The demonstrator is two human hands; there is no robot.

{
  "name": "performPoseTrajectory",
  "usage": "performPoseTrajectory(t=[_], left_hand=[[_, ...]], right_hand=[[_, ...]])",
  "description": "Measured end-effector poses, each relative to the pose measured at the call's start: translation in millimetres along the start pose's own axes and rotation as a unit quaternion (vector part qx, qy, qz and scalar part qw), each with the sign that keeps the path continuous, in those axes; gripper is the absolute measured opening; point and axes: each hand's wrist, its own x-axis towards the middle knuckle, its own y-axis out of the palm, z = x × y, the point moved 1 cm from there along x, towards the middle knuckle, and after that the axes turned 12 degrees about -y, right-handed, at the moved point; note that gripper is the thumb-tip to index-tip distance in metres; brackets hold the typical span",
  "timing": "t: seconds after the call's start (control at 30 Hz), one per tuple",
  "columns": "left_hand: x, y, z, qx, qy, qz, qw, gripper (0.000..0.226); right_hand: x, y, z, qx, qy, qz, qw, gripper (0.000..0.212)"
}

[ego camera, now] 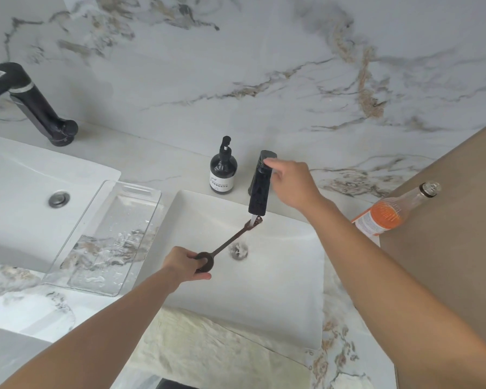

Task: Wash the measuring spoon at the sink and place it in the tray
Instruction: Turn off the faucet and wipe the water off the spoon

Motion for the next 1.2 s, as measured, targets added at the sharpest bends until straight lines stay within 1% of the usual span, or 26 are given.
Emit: performPoseTrajectory(t=[0.07,0.13,0.17,0.23,0.27,0.3,0.33,0.4,0.43,0.47,0.5,0.53,0.57,0.6,0.63,0.67,0.7,0.8,0.83,0.87,0.9,0.97,1.0,1.03,1.07,1.2], left_hand=[[0.1,-2.5,-0.3,-0.002,0.003,-0.002,1.0,0.002],[-0.2,-4.7,-0.1,0.001,0.008,-0.001,1.0,0.003],[-0.7,-5.1,0.0,0.005,0.011,-0.001,1.0,0.004],[-1.5,-5.5,0.2,0.008,0.015,0.002,1.0,0.004],[-2.1,-5.7,-0.1,0.01,0.018,0.005,1.0,0.004],[-2.5,-6.1,-0.4,0.014,0.02,0.01,1.0,0.005],[-2.8,-6.3,-1.0,0.021,0.024,0.013,0.999,0.006],[-4.3,-6.1,-4.3,0.044,0.032,0.02,0.998,0.006],[-5.8,-5.3,-6.8,0.056,0.035,0.025,0.997,0.007],[-7.3,-4.3,-10.0,0.064,0.039,0.033,0.997,0.01],[-8.8,-3.5,-13.5,0.073,0.044,0.041,0.996,0.013],[-9.6,-2.9,-17.3,0.086,0.051,0.049,0.994,0.016],[-10.6,-2.3,-21.7,0.102,0.057,0.056,0.992,0.019],[-11.8,-1.5,-25.8,0.112,0.06,0.064,0.99,0.021],[-13.1,0.2,-28.6,0.11,0.06,0.076,0.989,0.021],[-14.5,2.8,-30.5,0.093,0.057,0.095,0.989,0.021],[-16.4,6.3,-31.8,0.07,0.054,0.116,0.989,0.02],[-22.7,20.8,-35.9,0.009,0.052,0.175,0.983,0.017],[-25.0,26.9,-37.4,0.002,0.051,0.19,0.98,0.017],[-27.5,33.2,-38.9,0.004,0.051,0.206,0.977,0.017],[-30.4,39.0,-40.1,0.011,0.051,0.223,0.973,0.017],[-35.7,48.0,-42.6,0.014,0.047,0.255,0.966,0.015],[-37.7,50.9,-44.4,0.007,0.04,0.268,0.963,0.014],[-38.7,52.9,-46.3,-0.008,0.028,0.277,0.96,0.015],[-38.7,54.0,-47.5,-0.032,0.014,0.286,0.957,0.018],[-39.9,59.5,-48.2,-0.108,-0.023,0.346,0.932,0.034]], right_hand=[[-4.0,2.0,2.8,-0.007,-0.009,-0.016,1.0,0.044],[-8.0,5.3,2.8,-0.028,-0.027,-0.01,0.999,0.041],[-10.8,9.7,3.1,-0.041,-0.035,0.011,0.998,0.042],[-24.3,22.9,2.2,-0.04,-0.047,0.073,0.995,0.05],[-34.5,27.8,1.2,-0.021,-0.045,0.079,0.996,0.055],[-45.0,31.9,-0.8,0.005,-0.035,0.056,0.998,0.057],[-55.7,36.3,-3.5,0.036,-0.011,0.011,0.999,0.058],[-79.2,48.2,-12.6,0.1,0.098,-0.078,0.987,0.05],[-89.9,54.5,-15.4,0.149,0.169,-0.081,0.971,0.046],[-99.4,61.5,-16.4,0.214,0.237,-0.056,0.946,0.045],[-108.1,68.7,-15.4,0.292,0.291,-0.026,0.911,0.046],[-115.6,73.6,-14.0,0.369,0.329,-0.013,0.869,0.045],[-120.3,73.7,-13.1,0.436,0.351,-0.029,0.828,0.043],[-122.2,69.1,-13.5,0.478,0.361,-0.064,0.798,0.037],[-121.9,61.1,-16.3,0.491,0.364,-0.099,0.785,0.028],[-121.4,51.7,-20.4,0.484,0.364,-0.121,0.786,0.018],[-120.4,42.6,-24.6,0.466,0.359,-0.127,0.799,0.011],[-117.1,17.7,-33.0,0.325,0.324,-0.09,0.884,0.008],[-115.8,10.9,-33.9,0.289,0.318,-0.084,0.899,0.012],[-114.7,4.4,-33.9,0.288,0.32,-0.087,0.898,0.017],[-113.4,-1.0,-32.8,0.321,0.322,-0.096,0.886,0.018],[-112.0,-12.0,-27.1,0.409,0.31,-0.109,0.852,0.009],[-111.8,-17.9,-23.9,0.431,0.297,-0.113,0.845,0.006],[-112.0,-24.0,-21.5,0.437,0.282,-0.117,0.846,0.007],[-112.0,-30.1,-18.9,0.43,0.266,-0.119,0.854,0.009],[-112.4,-54.7,-1.9,0.364,0.202,-0.128,0.9,0.009]])
